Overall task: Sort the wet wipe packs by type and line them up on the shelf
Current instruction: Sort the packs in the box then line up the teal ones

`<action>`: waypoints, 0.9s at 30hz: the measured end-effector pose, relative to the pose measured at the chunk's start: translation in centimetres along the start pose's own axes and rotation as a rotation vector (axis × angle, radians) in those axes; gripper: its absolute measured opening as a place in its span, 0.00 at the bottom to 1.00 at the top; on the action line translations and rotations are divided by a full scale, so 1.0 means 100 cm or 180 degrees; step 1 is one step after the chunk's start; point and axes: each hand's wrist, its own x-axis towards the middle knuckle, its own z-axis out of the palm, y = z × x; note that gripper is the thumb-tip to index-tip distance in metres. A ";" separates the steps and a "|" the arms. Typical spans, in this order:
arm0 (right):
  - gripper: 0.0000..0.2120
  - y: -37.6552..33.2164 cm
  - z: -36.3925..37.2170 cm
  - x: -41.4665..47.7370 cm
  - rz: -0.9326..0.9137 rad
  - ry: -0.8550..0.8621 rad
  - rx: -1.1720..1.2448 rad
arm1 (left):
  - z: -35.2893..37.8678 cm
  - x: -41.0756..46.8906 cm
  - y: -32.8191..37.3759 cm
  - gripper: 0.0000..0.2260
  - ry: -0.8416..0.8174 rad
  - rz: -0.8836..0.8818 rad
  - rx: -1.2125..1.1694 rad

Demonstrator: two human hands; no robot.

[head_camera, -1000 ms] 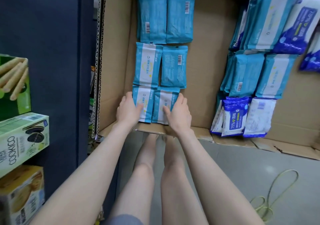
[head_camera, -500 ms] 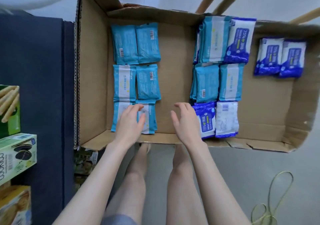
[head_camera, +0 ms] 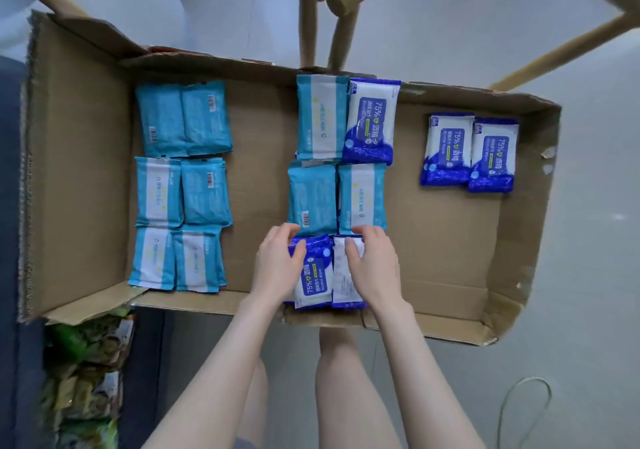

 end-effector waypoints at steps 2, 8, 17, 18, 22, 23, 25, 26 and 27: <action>0.13 0.009 -0.009 0.016 -0.0064 -0.0015 -0.0009 | 0.015 0.009 0.015 0.15 0.0145 -0.0152 -0.0114; 0.17 0.021 -0.018 0.058 -0.0037 0.0193 0.0068 | 0.036 0.038 0.037 0.25 0.0678 -0.0506 -0.0250; 0.33 0.028 -0.008 0.102 0.0634 0.0196 0.0709 | 0.047 0.077 0.031 0.34 0.0728 -0.0997 -0.0535; 0.31 0.030 -0.008 0.104 0.0593 0.0214 0.0648 | 0.046 0.077 0.031 0.33 0.0765 -0.0992 -0.0524; 0.28 0.030 -0.007 0.103 0.0562 0.0351 0.0591 | 0.045 0.076 0.032 0.31 0.0850 -0.0990 -0.0579; 0.27 0.029 -0.007 0.101 0.0542 0.0385 0.0578 | 0.045 0.073 0.033 0.30 0.0920 -0.0954 -0.0576; 0.25 0.027 -0.006 0.095 0.0477 0.0478 0.0552 | 0.045 0.069 0.035 0.26 0.1066 -0.0842 -0.0625; 0.24 0.027 -0.007 0.093 0.0430 0.0535 0.0554 | 0.044 0.066 0.037 0.23 0.1081 -0.0800 -0.0714; 0.22 0.027 -0.007 0.091 0.0386 0.0569 0.0551 | 0.041 0.064 0.038 0.20 0.1034 -0.0784 -0.0847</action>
